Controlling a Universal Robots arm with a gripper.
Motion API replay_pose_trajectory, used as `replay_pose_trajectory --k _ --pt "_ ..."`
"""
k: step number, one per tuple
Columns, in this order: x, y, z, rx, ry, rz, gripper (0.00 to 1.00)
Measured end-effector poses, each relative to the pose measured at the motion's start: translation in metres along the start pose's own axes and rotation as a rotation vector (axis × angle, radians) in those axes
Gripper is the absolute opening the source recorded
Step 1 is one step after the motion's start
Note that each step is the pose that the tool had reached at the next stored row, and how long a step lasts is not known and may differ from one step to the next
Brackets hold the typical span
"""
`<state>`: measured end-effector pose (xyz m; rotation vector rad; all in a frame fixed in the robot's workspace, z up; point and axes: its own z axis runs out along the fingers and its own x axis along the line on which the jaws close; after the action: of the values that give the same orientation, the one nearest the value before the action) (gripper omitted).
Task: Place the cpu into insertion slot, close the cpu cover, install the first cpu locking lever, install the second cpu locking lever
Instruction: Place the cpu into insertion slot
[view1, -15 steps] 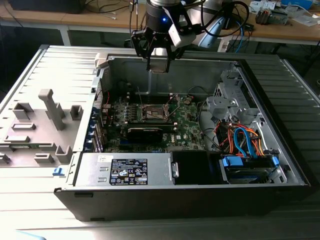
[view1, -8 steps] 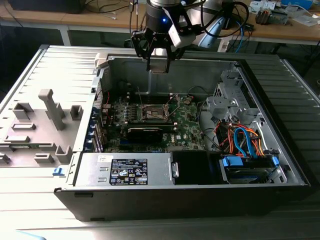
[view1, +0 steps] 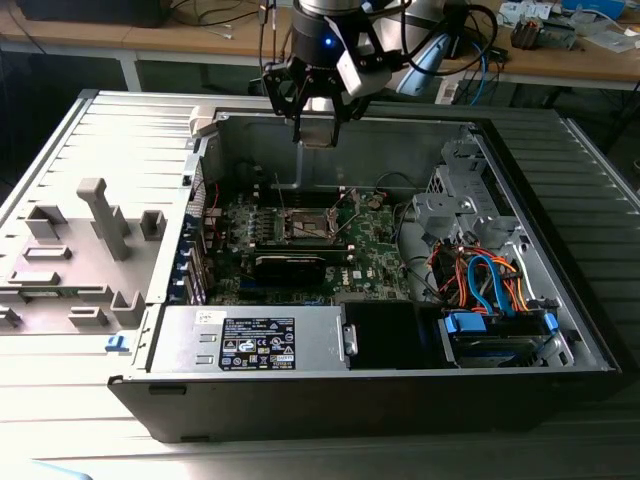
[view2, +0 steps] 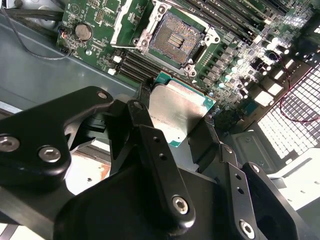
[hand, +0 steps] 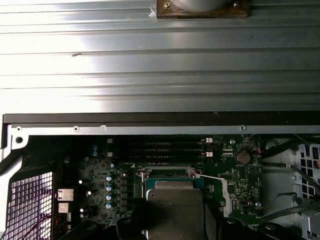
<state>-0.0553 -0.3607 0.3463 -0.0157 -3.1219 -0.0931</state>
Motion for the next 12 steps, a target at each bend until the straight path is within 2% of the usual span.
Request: replay_pose_trajectory --k 12 --pt "-0.0001 -0.0002 0.0044 0.0000 -0.0001 0.000 0.55"
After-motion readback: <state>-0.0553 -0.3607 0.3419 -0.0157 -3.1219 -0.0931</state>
